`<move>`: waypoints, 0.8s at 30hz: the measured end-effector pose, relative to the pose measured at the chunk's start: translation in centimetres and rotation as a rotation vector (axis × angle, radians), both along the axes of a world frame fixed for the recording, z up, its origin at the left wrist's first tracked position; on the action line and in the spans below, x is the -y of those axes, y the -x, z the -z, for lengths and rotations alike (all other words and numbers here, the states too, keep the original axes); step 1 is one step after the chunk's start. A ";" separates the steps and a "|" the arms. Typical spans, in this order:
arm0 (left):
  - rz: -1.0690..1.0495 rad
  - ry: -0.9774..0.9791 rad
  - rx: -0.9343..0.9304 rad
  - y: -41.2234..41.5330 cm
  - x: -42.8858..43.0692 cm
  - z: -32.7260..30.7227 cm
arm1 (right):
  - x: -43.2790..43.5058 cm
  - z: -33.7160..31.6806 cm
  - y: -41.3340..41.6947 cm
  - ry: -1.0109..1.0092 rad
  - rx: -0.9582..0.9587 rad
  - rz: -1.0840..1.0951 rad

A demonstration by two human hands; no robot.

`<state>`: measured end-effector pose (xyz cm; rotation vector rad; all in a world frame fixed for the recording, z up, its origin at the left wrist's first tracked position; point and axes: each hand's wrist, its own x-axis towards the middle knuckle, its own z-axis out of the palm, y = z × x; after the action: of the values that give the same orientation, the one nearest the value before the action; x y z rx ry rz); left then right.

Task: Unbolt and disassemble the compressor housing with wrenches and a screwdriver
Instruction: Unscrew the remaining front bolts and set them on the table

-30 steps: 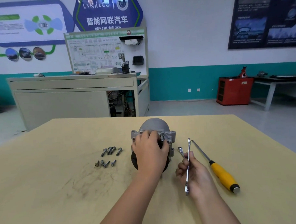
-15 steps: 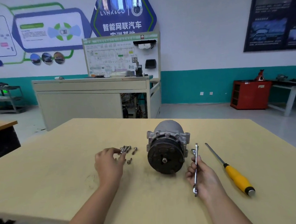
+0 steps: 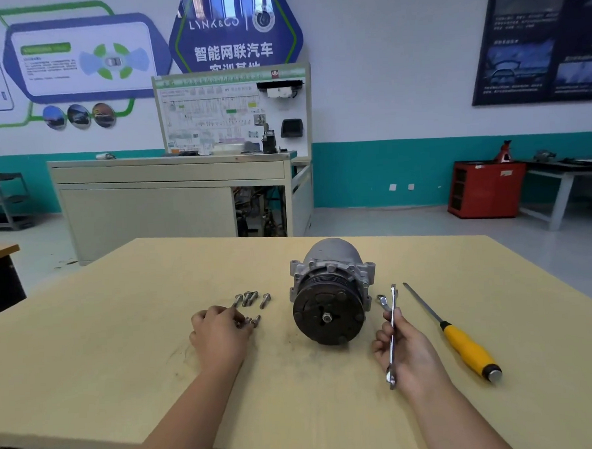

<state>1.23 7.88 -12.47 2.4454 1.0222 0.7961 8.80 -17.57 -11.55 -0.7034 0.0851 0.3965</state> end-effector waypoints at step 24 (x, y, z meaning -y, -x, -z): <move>0.064 0.018 0.178 0.4 0.3 0.4 | 0.1 -0.3 0.6 0.159 0.114 -0.045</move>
<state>0.87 7.62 -12.87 2.3310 0.8764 0.9594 8.21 -17.70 -11.28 -0.8843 -0.0073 0.3951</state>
